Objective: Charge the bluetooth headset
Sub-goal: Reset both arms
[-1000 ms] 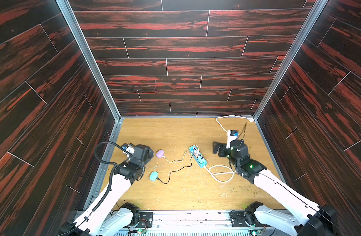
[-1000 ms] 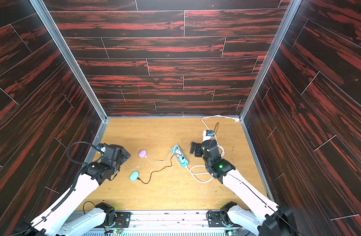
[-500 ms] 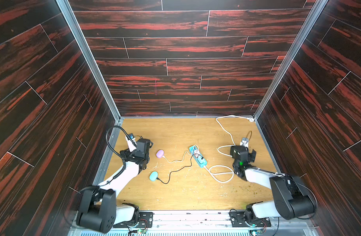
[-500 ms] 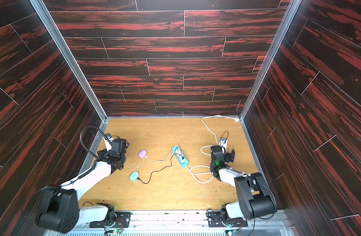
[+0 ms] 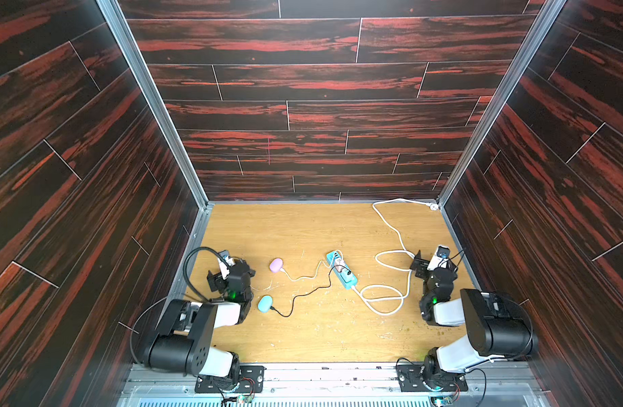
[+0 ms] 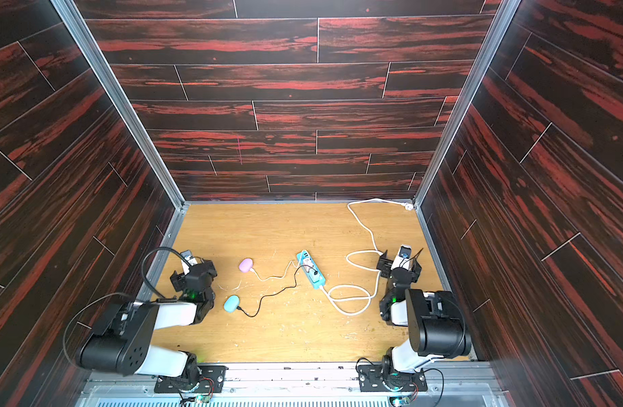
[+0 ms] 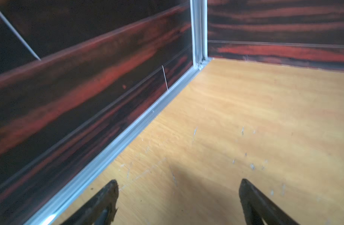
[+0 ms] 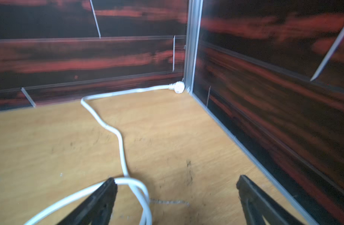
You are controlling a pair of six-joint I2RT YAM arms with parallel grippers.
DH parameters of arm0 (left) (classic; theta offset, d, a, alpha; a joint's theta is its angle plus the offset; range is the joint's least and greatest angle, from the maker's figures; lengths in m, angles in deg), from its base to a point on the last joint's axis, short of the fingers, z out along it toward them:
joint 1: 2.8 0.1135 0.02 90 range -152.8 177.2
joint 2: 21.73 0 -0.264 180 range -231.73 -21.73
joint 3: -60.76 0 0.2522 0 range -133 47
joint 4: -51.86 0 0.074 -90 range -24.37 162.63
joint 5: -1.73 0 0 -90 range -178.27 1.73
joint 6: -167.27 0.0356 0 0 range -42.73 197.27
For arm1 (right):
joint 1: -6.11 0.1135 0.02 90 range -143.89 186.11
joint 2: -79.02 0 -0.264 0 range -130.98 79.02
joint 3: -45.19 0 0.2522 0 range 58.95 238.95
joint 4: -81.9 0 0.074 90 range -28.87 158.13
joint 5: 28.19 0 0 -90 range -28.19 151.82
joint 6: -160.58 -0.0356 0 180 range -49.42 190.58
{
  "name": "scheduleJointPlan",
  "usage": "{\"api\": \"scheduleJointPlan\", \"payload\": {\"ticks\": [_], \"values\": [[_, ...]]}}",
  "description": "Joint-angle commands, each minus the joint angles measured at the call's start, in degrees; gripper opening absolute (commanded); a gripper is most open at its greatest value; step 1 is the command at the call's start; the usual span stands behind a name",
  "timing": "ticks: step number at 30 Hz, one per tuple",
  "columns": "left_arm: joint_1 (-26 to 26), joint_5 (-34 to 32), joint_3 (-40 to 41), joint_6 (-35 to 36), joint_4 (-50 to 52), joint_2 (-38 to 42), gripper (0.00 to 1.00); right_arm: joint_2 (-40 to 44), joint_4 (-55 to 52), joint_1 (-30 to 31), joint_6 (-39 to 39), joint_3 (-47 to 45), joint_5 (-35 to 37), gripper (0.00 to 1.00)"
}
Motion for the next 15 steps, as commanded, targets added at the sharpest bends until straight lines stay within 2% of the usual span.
{"api": "scheduleJointPlan", "payload": {"ticks": [1,6,15], "values": [[0.9,8.8,-2.0,3.2,-10.6,-4.1,1.00,0.1,-2.2,0.0,-2.1,1.4,-7.5,0.99],[1.8,8.0,-4.7,0.9,-2.5,-2.3,1.00,-0.4,-2.4,0.0,-1.6,2.1,-8.6,0.99],[2.2,7.9,-5.0,0.4,-2.2,-2.5,1.00,-0.7,-2.2,-0.1,-1.8,2.2,-9.3,0.99]]}}
